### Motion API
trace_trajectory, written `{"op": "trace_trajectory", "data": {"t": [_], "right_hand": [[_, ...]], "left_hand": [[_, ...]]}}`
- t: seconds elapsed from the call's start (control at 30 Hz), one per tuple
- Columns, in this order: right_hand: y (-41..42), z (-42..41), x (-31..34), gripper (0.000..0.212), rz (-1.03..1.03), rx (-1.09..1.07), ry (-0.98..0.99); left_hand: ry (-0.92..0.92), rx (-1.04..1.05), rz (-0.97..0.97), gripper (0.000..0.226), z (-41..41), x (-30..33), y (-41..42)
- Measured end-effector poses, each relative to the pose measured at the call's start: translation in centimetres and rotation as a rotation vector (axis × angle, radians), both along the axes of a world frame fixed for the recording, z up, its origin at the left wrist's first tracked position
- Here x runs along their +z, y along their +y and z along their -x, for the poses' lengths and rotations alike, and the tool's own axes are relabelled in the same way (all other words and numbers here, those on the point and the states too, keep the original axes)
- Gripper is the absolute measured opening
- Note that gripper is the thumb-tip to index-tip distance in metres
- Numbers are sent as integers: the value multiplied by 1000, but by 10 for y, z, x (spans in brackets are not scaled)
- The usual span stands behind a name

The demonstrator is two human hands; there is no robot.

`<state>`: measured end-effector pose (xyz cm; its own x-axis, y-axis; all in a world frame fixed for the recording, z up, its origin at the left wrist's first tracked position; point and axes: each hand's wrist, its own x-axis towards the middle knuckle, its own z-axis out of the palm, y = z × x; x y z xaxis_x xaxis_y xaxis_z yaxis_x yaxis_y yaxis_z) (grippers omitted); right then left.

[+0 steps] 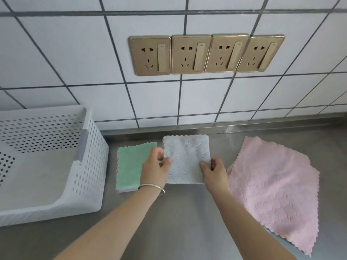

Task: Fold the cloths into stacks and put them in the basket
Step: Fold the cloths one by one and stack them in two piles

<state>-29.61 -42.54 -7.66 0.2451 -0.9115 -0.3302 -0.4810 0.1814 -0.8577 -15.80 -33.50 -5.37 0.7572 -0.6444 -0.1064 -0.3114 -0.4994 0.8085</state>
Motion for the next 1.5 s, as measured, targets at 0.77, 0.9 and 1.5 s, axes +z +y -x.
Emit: {"op": "trace_trajectory", "data": {"t": [0.77,0.9,1.5], "right_hand": [[-13,38,-51,29,638,41,304],[10,110,-70,31,788,103,555],[-43,184,-25,15,990,109,598]], "left_hand": [[-546,-234,-112,39,18,-70,-54],[-591,-507,80,42,58,-69,-49],[-642,-817,84,30,133,-19,-99]]}}
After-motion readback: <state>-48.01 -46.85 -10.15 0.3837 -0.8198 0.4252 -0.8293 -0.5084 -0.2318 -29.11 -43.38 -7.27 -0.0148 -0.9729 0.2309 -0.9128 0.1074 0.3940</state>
